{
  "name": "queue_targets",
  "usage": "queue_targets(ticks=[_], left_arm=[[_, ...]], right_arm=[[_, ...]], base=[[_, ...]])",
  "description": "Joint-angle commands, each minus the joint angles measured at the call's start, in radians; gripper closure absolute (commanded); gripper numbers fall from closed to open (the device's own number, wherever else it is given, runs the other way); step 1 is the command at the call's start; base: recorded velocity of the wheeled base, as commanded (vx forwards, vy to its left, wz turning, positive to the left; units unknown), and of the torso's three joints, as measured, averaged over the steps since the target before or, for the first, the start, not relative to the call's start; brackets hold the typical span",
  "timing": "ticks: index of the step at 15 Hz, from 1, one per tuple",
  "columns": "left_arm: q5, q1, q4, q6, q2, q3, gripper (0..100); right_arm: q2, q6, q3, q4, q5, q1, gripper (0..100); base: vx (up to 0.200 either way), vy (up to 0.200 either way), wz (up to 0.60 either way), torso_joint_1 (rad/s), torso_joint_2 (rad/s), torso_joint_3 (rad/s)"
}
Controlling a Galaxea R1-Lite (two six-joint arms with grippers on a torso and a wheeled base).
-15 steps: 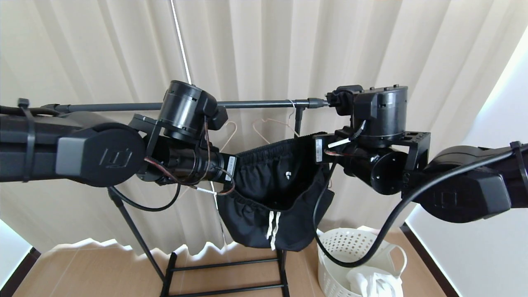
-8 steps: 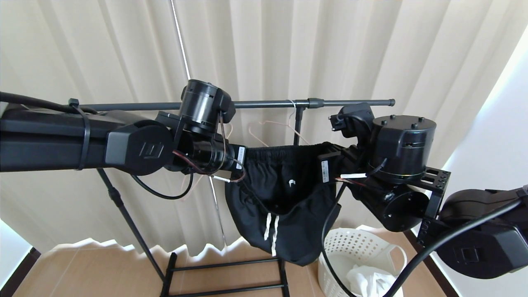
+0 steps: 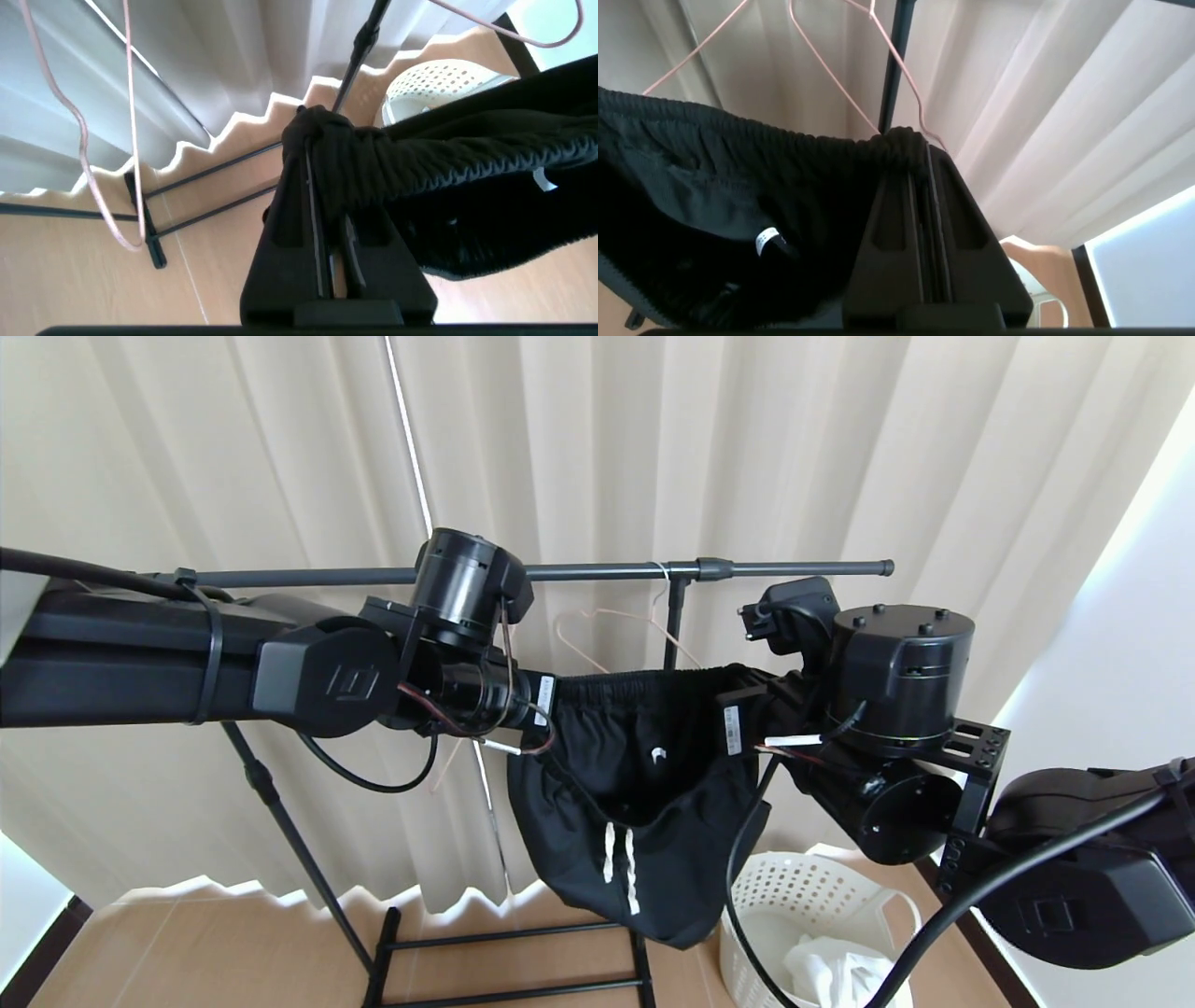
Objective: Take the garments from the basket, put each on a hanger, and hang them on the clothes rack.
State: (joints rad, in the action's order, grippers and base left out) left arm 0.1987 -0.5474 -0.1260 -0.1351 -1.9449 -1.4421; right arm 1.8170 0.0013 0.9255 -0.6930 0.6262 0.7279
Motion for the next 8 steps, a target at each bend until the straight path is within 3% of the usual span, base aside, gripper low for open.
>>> queue_targets(ticks=[1,2,8], left_arm=[[0.001,0.003,0.000,-0.001,0.004,0.009,100],[0.002,0.003,0.000,0.000,0.004,0.022,0],[0.002,0.015,0.000,-0.006,0.026,0.052,0]], right_arm=[[0.010,0.000,-0.002,0.000,0.000,-0.001,100],[0.013,0.002,-0.001,0.000,0.000,-0.002,100],[0.015,0.002,-0.001,0.000,0.000,-0.018,100]], base=[[0.000,0.000,0.00,0.000,0.00,0.000],[0.000,0.000,0.00,0.000,0.00,0.000],[0.000,0.000,0.00,0.000,0.00,0.000]])
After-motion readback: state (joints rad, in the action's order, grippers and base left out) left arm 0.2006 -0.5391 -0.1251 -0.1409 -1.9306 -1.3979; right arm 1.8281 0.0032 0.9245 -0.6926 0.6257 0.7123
